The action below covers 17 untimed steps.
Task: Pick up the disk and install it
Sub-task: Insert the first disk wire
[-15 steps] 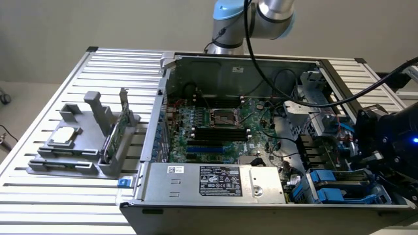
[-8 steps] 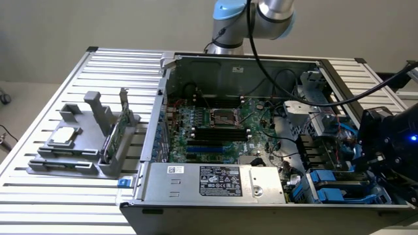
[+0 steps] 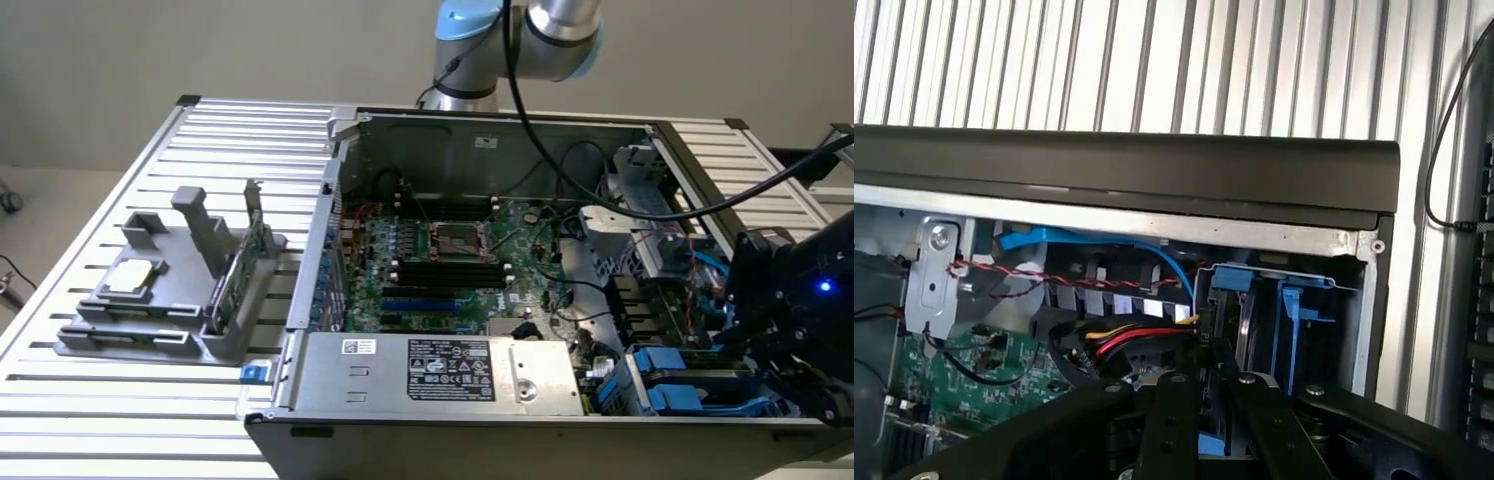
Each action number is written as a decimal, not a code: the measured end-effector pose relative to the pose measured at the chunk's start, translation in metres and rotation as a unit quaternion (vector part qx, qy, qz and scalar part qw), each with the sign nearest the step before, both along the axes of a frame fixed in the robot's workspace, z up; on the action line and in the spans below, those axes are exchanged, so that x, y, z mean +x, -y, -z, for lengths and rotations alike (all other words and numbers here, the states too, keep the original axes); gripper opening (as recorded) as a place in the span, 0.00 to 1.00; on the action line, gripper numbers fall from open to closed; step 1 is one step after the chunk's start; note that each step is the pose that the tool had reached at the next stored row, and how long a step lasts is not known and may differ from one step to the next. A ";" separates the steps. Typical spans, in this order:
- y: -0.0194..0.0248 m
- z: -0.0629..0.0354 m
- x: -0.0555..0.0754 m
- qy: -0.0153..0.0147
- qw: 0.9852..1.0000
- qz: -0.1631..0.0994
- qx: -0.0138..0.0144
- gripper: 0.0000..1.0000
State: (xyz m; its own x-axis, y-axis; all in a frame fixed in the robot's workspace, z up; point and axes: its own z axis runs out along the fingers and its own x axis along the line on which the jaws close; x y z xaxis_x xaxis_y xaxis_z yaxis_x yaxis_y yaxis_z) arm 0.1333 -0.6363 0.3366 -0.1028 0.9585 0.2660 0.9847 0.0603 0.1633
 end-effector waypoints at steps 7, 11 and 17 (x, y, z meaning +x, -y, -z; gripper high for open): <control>-0.0025 0.0002 -0.001 0.000 1.000 0.006 -0.007 0.18; -0.0041 0.0003 -0.001 0.000 1.000 0.010 -0.010 0.18; -0.0065 0.0009 -0.001 0.000 1.000 0.017 -0.016 0.18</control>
State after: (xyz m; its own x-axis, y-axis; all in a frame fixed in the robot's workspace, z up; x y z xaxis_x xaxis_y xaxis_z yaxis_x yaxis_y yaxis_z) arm 0.1324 -0.6299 0.3357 -0.0698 0.9693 0.2359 0.9865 0.0319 0.1608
